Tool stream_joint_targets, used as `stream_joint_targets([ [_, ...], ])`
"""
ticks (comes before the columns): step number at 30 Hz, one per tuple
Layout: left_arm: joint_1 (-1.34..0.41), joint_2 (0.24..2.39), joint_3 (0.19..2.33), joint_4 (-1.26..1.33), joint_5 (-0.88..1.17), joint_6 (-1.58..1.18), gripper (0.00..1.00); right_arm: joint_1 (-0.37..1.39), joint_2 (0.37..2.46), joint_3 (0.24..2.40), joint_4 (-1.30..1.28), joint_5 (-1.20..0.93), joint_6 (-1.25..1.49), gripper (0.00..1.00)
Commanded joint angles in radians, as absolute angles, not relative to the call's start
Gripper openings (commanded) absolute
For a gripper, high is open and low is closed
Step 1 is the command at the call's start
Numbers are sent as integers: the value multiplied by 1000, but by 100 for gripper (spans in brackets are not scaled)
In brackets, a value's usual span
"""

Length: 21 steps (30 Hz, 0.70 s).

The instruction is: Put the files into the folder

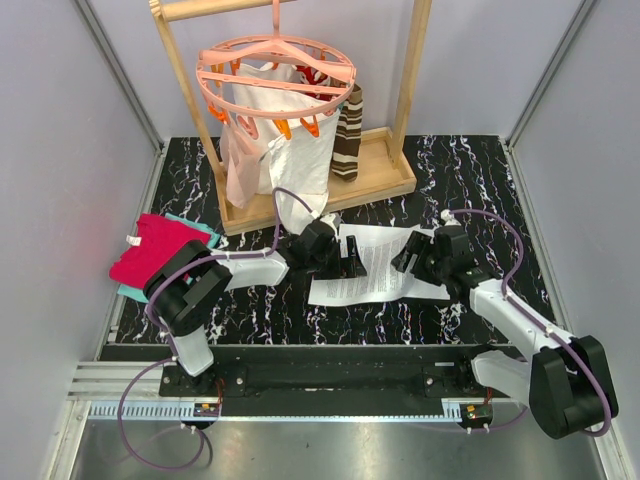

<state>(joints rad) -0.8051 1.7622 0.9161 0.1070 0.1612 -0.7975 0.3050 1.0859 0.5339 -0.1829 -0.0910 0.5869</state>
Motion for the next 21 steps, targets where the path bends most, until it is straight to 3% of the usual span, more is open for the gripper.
stream_joint_targets([
  [1,-801,1730,910,103,181,-792,90,301,1115,572,-149,-55,534,80],
  [13,-790,1700,910,80,176,-776,91,278,1203,618,-140,-55,456,81],
  [21,-787,1706,917,80,183,-781,90,189,1293,633,-106,-245,460,88],
])
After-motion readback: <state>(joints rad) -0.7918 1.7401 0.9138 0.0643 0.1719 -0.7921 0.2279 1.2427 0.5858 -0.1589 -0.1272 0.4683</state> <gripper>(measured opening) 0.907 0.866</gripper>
